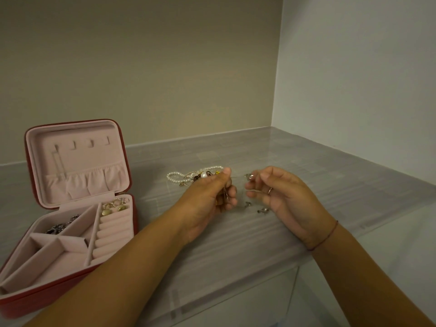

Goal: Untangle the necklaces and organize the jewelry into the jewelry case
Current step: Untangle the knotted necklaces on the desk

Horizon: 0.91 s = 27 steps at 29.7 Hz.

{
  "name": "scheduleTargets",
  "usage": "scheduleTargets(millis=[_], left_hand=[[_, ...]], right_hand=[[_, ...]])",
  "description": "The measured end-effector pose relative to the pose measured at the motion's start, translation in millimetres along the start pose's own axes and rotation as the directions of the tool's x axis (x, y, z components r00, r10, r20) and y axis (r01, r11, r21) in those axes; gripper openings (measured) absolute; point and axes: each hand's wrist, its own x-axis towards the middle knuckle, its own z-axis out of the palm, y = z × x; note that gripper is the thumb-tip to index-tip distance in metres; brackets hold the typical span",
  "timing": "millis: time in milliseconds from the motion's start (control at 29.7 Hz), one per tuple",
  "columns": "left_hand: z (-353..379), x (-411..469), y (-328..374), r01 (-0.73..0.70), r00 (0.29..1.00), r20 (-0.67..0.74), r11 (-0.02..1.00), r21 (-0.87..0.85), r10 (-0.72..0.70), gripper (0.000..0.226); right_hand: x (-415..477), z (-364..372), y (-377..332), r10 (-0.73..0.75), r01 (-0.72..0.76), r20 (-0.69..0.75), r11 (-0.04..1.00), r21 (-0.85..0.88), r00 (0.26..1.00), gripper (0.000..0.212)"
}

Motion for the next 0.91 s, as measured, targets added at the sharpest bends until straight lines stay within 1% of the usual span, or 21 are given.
scheduleTargets(millis=[67, 168, 303, 404, 472, 539, 640, 674, 775, 808, 909], left_hand=[[0.5, -0.4, -1.9, 0.012, 1.0, 0.011, 0.999, 0.045, -0.013, 0.035], [-1.1, -0.8, -2.8, 0.028, 0.999, -0.033, 0.992, 0.126, -0.024, 0.033], [-0.2, -3.1, -0.5, 0.049, 0.996, -0.077, 0.977, 0.208, -0.033, 0.034], [-0.1, -4.1, 0.3, 0.065, 0.994, -0.098, 0.978, 0.198, -0.047, 0.032], [-0.4, -5.0, 1.6, 0.06, 0.994, -0.101, 0.983, 0.171, -0.043, 0.027], [1.2, -6.7, 3.5, 0.05, 0.996, -0.084, 0.985, 0.164, -0.037, 0.023], [3.9, -8.8, 4.6, 0.042, 0.998, -0.06, 0.981, 0.189, -0.031, 0.036], [4.7, -9.5, 4.9, 0.042, 0.998, -0.053, 0.979, 0.197, -0.032, 0.034], [6.4, -10.8, 5.8, 0.04, 0.999, -0.031, 0.979, 0.2, -0.035, 0.02], [7.0, -10.9, 5.8, 0.037, 0.999, -0.025, 0.98, 0.195, -0.033, 0.019], [8.7, -10.9, 5.2, 0.019, 1.0, -0.001, 0.981, 0.191, -0.019, 0.029]], right_hand=[[0.4, 0.6, -0.4, 0.042, -0.043, 0.011, 0.992, 0.121, 0.999, 0.012], [0.4, 1.1, -0.4, 0.081, -0.082, 0.011, 0.988, 0.128, 0.997, 0.013], [-0.1, 2.9, -0.8, 0.079, -0.079, -0.005, 0.996, 0.046, 0.997, 0.014], [-0.6, 1.7, -1.2, 0.05, -0.051, -0.006, 0.997, -0.059, 0.999, 0.015], [-0.8, 0.5, -1.2, 0.036, -0.036, -0.008, 0.993, -0.109, 0.999, 0.015], [-1.2, 0.6, -2.1, 0.03, -0.03, -0.005, 0.989, -0.143, 1.0, 0.016], [-2.5, 1.7, -3.4, 0.022, -0.021, 0.002, 0.983, -0.185, 1.0, 0.017], [-2.7, 2.2, -3.6, 0.018, -0.018, -0.002, 0.981, -0.194, 1.0, 0.017], [-2.6, 2.9, -3.7, 0.01, -0.013, -0.017, 0.977, -0.211, 1.0, 0.016], [-2.7, 3.0, -3.9, 0.01, -0.014, -0.02, 0.974, -0.224, 1.0, 0.016], [-4.0, 3.7, -4.5, 0.014, -0.018, -0.02, 0.965, -0.263, 1.0, 0.021]])
